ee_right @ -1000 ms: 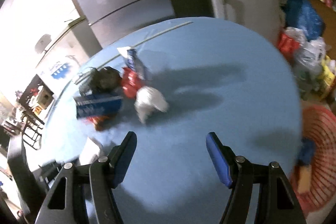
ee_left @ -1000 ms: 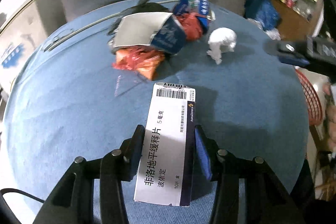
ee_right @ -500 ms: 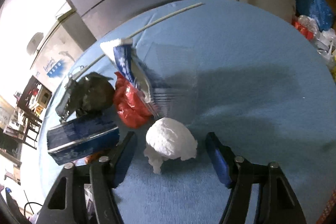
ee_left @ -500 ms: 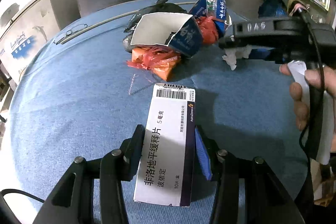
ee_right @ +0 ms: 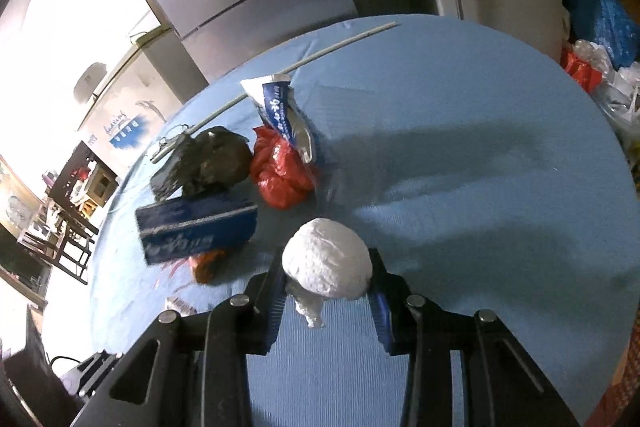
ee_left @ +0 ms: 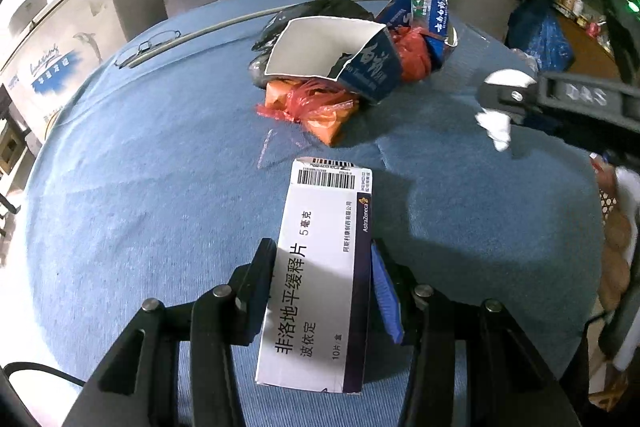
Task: Collect trash
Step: 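Lift the tissue with the right tool while the left tool holds the white-purple box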
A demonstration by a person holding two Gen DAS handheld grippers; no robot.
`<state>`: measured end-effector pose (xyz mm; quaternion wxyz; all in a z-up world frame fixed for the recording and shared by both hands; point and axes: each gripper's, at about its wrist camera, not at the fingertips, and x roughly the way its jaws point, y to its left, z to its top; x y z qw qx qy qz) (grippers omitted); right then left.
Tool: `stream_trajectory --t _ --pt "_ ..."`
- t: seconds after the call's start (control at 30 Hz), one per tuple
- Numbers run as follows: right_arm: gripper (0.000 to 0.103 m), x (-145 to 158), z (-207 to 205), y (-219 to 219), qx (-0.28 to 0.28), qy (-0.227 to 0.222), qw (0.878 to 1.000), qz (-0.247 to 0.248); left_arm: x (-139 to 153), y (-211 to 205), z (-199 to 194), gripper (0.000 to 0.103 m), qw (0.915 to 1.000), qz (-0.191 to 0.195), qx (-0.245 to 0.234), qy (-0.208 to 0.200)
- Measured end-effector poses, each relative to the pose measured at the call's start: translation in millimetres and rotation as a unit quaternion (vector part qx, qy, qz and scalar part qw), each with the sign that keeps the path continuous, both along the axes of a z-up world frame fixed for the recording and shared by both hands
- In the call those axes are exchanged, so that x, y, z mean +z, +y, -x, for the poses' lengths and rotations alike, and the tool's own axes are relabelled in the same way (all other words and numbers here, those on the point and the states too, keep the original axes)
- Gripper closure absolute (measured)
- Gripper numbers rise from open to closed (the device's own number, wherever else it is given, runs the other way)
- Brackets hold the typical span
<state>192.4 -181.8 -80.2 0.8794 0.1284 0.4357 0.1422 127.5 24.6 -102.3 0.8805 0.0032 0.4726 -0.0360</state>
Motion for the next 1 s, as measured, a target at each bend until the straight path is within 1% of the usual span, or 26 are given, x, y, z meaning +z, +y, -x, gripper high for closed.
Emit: stream_trajectory --t 0.3,0.43,0.53,1.0 --pt "0.063 4.1 41.3 -12.5 -0.004 -0.012 1.0 0.006 2.0 -4.5 17.1 0.055 0.9999 0.0 0.01 0.003" --pt "0.063 9.6 63.5 -13.7 -0.002 -0.028 0.999 0.018 1.5 -6.8 21.4 0.055 0.9999 -0.002 0.011 0.003" --pt "0.063 12.9 70.8 -12.9 0.0 -0.035 0.999 0.023 3.0 -8.3 25.4 0.055 0.9999 -0.003 0.012 0.0" --pt "0.063 18.8 92.6 -12.3 0.003 -0.054 0.998 0.014 19.6 -12.5 44.0 0.055 0.9995 -0.013 0.02 -0.022"
